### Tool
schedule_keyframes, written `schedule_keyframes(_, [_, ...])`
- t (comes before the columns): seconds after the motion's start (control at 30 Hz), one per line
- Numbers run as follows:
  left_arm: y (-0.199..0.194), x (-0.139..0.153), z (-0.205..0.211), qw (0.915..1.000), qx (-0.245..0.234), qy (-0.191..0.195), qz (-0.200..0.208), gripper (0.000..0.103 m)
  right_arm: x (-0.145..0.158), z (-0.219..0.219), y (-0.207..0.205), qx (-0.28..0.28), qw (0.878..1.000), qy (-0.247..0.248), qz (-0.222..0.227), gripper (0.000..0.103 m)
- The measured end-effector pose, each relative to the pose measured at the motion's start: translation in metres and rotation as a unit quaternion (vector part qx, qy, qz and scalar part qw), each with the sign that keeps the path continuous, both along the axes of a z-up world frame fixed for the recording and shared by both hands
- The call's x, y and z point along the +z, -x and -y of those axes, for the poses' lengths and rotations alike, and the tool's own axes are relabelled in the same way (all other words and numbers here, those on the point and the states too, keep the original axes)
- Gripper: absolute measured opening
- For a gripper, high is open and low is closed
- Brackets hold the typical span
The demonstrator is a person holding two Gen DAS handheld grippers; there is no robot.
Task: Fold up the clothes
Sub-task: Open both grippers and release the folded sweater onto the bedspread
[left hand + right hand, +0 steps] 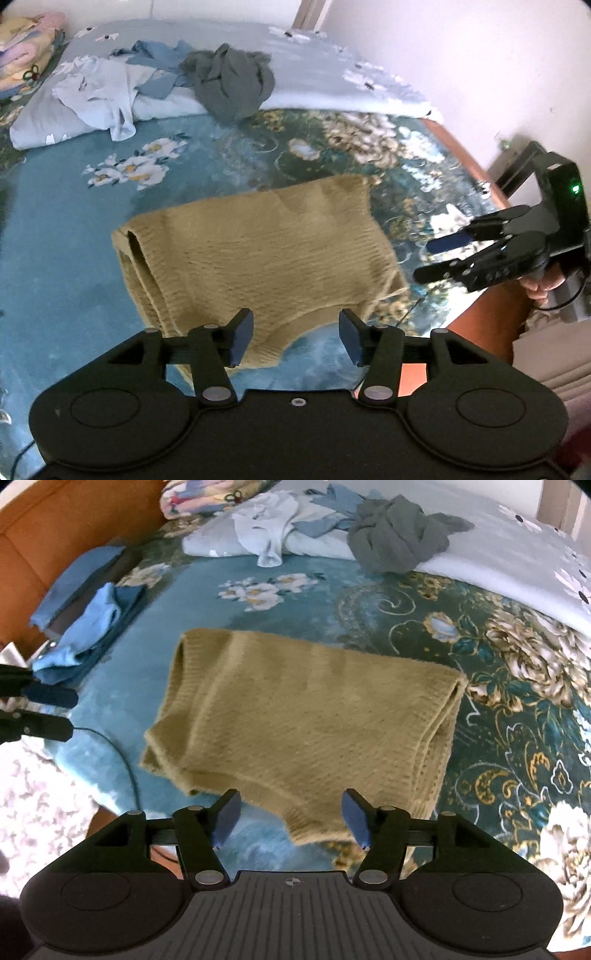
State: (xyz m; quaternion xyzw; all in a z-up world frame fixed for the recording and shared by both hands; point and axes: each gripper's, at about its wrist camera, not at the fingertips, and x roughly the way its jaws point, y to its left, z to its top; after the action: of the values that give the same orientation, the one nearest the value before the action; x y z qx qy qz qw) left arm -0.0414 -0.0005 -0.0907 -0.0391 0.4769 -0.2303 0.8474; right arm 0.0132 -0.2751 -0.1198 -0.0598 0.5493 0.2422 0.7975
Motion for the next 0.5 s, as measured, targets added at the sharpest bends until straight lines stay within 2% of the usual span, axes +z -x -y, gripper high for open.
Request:
schedule_keyframes(0.17, [0.03,0.024,0.003,0.9996,0.022,0.008,0.018,0.055,0.016,-0.002,0.021,0.021,1.0,-0.009,-0.002,0.063])
schedule_keyframes(0.27, [0.044,0.033,0.005,0.9981,0.054,-0.004,0.03,0.056,0.022,0.001,0.027,0.032,0.999,-0.022,-0.002,0.064])
schedule_keyframes(0.37, [0.051,0.037,0.004,0.9935,0.109,-0.01,0.031,0.056,0.024,0.009,0.027,0.038,0.999,-0.035,-0.003,0.064])
schedule_keyframes(0.5, [0.057,0.039,0.007,0.9799,0.199,-0.006,0.018,0.06,0.03,0.028,0.032,0.052,0.998,-0.043,0.001,0.065])
